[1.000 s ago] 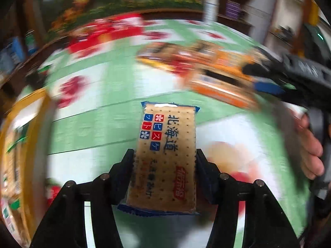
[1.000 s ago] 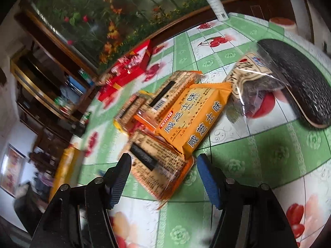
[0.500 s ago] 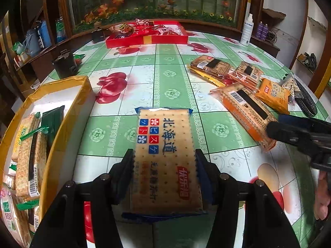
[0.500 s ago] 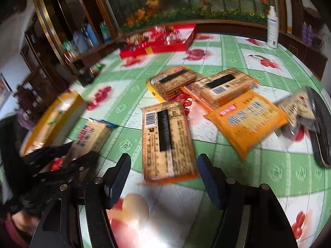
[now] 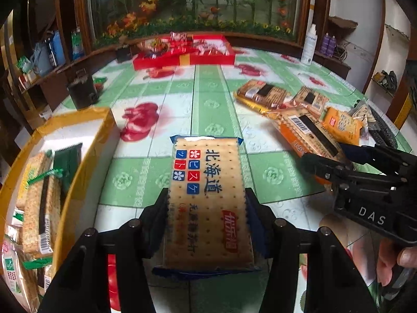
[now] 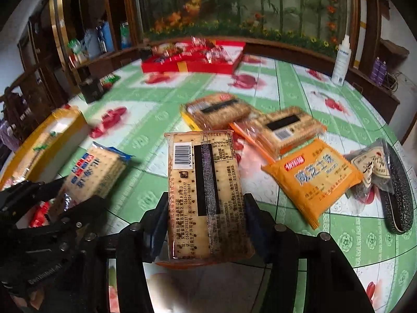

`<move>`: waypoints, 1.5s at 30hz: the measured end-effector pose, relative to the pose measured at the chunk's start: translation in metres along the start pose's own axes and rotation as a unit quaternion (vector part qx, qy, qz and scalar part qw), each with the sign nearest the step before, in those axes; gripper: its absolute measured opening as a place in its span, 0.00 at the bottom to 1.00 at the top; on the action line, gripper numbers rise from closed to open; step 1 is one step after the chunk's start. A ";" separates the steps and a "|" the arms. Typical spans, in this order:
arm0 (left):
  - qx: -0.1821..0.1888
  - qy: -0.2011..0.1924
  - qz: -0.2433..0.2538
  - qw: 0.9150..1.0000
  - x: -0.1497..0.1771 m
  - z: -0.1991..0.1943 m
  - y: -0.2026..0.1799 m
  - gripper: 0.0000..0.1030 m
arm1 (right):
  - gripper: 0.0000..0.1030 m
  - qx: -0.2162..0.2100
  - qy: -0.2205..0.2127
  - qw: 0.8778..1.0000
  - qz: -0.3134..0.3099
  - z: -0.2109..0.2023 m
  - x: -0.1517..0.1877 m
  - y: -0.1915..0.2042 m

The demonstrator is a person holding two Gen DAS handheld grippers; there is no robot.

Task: Organize snacks
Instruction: 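Carry the blue-lettered pack with the left tool toward the tray while the right carries the brown pack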

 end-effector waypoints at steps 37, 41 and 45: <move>-0.041 -0.072 0.016 0.996 -0.009 -0.022 -0.003 0.52 | 0.57 -0.029 -0.031 0.999 0.018 -0.011 0.000 0.023; -0.043 -0.079 0.017 0.996 -0.010 -0.024 -0.003 0.53 | 0.57 -0.028 -0.035 0.999 0.020 -0.013 0.000 0.023; -0.044 -0.084 0.015 0.995 -0.011 -0.026 -0.002 0.53 | 0.57 -0.030 -0.042 0.998 0.021 -0.015 0.001 0.024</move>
Point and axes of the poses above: each gripper's, at about its wrist camera, not at the fingertips, and z roughly the way its jaws point, y to its left, x to its underside, the point moved 3 cm from there along z, roughly the way its jaws point, and after that the axes turned 6 degrees about -y, right-handed, at the moved point
